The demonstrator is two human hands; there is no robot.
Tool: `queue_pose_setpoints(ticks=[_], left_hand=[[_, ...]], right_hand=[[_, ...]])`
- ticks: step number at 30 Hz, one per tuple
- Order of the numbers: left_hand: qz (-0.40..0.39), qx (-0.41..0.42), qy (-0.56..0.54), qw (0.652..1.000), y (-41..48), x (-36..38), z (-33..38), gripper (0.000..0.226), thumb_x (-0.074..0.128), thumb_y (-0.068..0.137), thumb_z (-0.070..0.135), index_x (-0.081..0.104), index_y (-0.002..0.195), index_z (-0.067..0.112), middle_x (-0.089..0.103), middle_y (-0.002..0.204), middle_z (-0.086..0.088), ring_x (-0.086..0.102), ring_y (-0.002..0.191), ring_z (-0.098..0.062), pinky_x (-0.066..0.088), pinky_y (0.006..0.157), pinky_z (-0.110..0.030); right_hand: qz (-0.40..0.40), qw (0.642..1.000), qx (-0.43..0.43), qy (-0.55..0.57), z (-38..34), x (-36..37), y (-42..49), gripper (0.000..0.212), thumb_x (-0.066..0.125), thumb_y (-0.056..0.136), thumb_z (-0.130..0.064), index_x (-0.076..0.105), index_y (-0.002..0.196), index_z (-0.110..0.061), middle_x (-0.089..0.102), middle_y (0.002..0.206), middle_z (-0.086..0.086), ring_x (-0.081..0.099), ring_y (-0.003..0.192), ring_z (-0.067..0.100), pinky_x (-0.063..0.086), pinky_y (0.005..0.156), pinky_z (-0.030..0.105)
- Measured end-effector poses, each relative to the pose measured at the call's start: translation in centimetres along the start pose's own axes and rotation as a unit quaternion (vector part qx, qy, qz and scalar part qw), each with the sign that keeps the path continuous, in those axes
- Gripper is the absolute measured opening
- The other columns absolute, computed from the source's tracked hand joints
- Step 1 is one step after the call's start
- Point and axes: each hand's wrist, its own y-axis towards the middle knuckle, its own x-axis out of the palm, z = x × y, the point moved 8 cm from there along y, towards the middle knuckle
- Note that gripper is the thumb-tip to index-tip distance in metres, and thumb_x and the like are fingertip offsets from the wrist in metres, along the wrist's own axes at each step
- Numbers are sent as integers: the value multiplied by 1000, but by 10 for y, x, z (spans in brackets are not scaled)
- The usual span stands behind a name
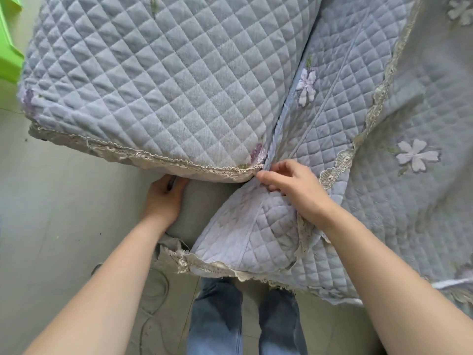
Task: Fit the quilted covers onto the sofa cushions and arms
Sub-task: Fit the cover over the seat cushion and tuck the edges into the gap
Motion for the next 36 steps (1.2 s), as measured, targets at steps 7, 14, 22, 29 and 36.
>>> queue_pose_setpoints(ticks=[7, 14, 22, 29, 36], left_hand=[[104, 47, 52, 992, -39, -7, 7, 38, 48, 97, 35, 52, 66, 14, 47, 53, 0, 39, 48, -6, 28, 43, -13], [94, 6, 52, 994, -97, 12, -51, 37, 52, 95, 32, 54, 64, 11, 57, 71, -25, 51, 65, -29, 36, 61, -37], [-27, 185, 197, 962, -115, 73, 21, 45, 48, 78, 63, 68, 100, 30, 52, 135, 6, 37, 133, -15, 13, 117, -50], [-93, 218, 177, 955, -124, 80, 23, 24, 64, 85, 44, 70, 91, 22, 61, 112, 6, 45, 113, -17, 35, 96, -28], [53, -61, 12, 997, -48, -6, -26, 35, 73, 78, 43, 62, 71, 11, 60, 65, -3, 51, 60, -17, 34, 53, -25]], right_hand=[[55, 935, -56, -346, -6, 29, 2, 33, 55, 77, -45, 53, 82, -12, 66, 94, 11, 62, 90, 33, 43, 66, 32], [-28, 918, -69, -390, 57, 48, -57, 16, 51, 85, -36, 58, 88, -21, 68, 89, 4, 62, 90, 28, 48, 69, 34], [30, 841, -174, -511, 17, 15, -18, 72, 52, 72, -14, 37, 138, -38, 36, 135, 3, 29, 124, 27, 30, 93, 45], [-35, 752, -236, -615, 0, -5, -1, 39, 62, 80, -29, 50, 116, -39, 39, 130, 3, 26, 129, 27, 24, 97, 53], [50, 875, -263, -403, -36, 17, 7, 20, 61, 82, -34, 72, 95, -25, 58, 98, -4, 48, 117, 20, 28, 97, 40]])
